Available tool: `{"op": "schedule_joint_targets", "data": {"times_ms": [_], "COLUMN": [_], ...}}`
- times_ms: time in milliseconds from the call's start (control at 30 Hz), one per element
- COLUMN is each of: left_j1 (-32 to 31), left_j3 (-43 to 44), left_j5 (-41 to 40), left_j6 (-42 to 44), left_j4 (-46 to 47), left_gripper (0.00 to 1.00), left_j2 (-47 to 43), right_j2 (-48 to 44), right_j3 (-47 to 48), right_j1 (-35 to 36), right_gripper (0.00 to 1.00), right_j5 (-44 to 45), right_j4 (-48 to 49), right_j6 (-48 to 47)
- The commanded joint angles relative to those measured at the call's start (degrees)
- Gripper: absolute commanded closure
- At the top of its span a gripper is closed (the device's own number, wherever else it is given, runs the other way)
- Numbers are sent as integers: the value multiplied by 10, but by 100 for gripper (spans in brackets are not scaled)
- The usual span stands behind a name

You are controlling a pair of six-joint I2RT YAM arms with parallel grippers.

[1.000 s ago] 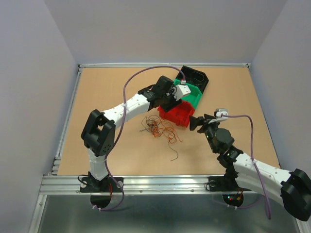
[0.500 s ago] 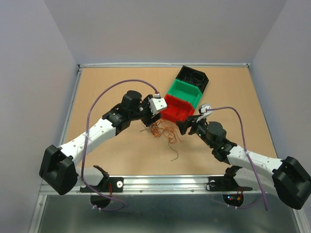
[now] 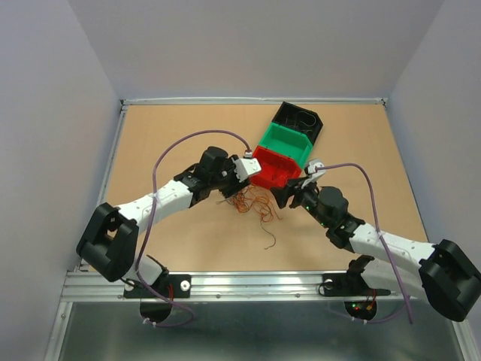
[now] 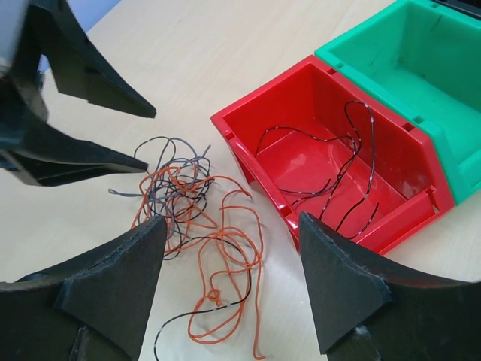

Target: Untangle the cables

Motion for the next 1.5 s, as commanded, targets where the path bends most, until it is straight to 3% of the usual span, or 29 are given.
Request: {"op": "schedule_joint_targets", "data": {"times_ms": [0,167,267,300,333,433,700,1000,1300,1467], "left_j1": [11,30,37,37,37,37,53,61,61,60], "left_j3": [-3,17,29,32,40,48,0,-121,-120,-128], "left_j5": [-52,-45,-37,-35,-26,-17,21,41,87,109], "left_j6": [-3,-5,-4,2,5,11,-2,-31,-39,-32], "left_j4": [69,73,74,67,61,41,68,182,152,150], "left_gripper": [39,41,49,54,71,100,100,100,100,100], "left_j2": [23,69,94,105,111,118,6,-251,-347,-354], "right_j2": [-22,-38,-45,-46,-47,-47,-13,-4,50,92], "right_j3": [22,13,8,8,8,8,15,-3,1,6], "right_j1": [-2,-2,-2,-1,-2,-2,-2,-2,-2,-1], "right_gripper": [24,24,24,24,24,24,29,29,29,25], "right_j5": [15,13,14,13,13,14,-32,-124,-224,-315], "right_j4": [13,13,15,15,16,15,34,107,199,270], "right_j6": [-6,-7,-8,-7,-8,-9,-40,-57,-52,-49]}}
